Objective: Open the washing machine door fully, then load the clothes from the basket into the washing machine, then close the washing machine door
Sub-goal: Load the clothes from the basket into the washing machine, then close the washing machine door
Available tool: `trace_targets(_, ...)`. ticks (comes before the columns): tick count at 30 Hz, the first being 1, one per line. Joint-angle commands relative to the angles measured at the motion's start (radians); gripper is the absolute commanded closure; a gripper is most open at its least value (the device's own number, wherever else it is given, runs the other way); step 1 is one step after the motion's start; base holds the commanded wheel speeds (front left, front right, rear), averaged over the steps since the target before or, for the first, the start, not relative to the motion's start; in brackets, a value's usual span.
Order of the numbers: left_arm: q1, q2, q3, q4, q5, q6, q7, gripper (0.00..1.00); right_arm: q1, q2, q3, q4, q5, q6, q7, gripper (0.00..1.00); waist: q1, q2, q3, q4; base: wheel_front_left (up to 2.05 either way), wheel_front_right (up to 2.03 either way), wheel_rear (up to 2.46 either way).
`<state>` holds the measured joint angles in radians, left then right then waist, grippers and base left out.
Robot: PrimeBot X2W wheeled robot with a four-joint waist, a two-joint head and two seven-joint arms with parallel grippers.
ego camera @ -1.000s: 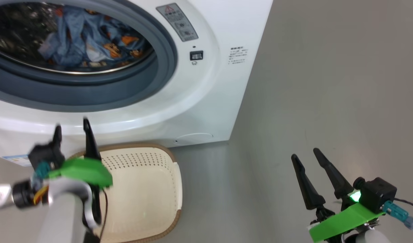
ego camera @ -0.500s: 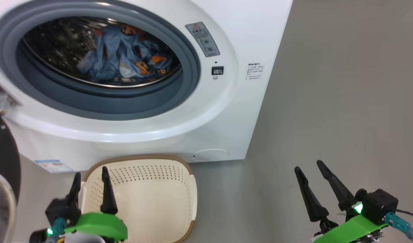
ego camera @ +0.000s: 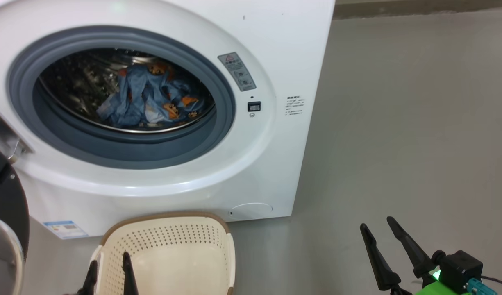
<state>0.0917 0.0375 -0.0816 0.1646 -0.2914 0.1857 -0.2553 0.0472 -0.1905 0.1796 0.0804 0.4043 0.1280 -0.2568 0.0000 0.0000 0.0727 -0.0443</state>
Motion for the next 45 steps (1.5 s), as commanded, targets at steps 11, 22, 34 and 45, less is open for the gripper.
trace_targets(11, 0.084, 0.013, 0.04, -0.121, 0.023, -0.011, -0.006, 0.0, 0.064, -0.002, -0.027, -0.038, -0.034, 0.003, -0.005, 0.0, 0.0, 0.0, -0.065, -0.02, 0.0, 0.0, 0.0)
trace_targets(22, 0.118, 0.013, 0.038, -0.161, 0.026, -0.006, -0.006, 0.0, 0.083, 0.005, -0.045, -0.044, -0.04, 0.003, -0.005, 0.0, 0.0, 0.0, -0.071, -0.008, 0.0, 0.0, 0.0)
trace_targets(34, 0.107, 0.013, 0.044, -0.161, 0.045, -0.008, -0.006, 0.0, 0.074, 0.004, -0.041, -0.043, -0.04, 0.003, -0.005, 0.0, 0.0, 0.0, -0.07, -0.008, -0.25, 0.25, 0.0)
trace_targets(45, 0.102, 0.013, 0.043, -0.16, 0.042, -0.005, -0.006, 0.0, 0.073, 0.006, -0.038, -0.041, -0.038, 0.003, -0.005, 0.0, 0.0, 0.0, -0.064, -0.008, -1.57, 1.57, 0.0)
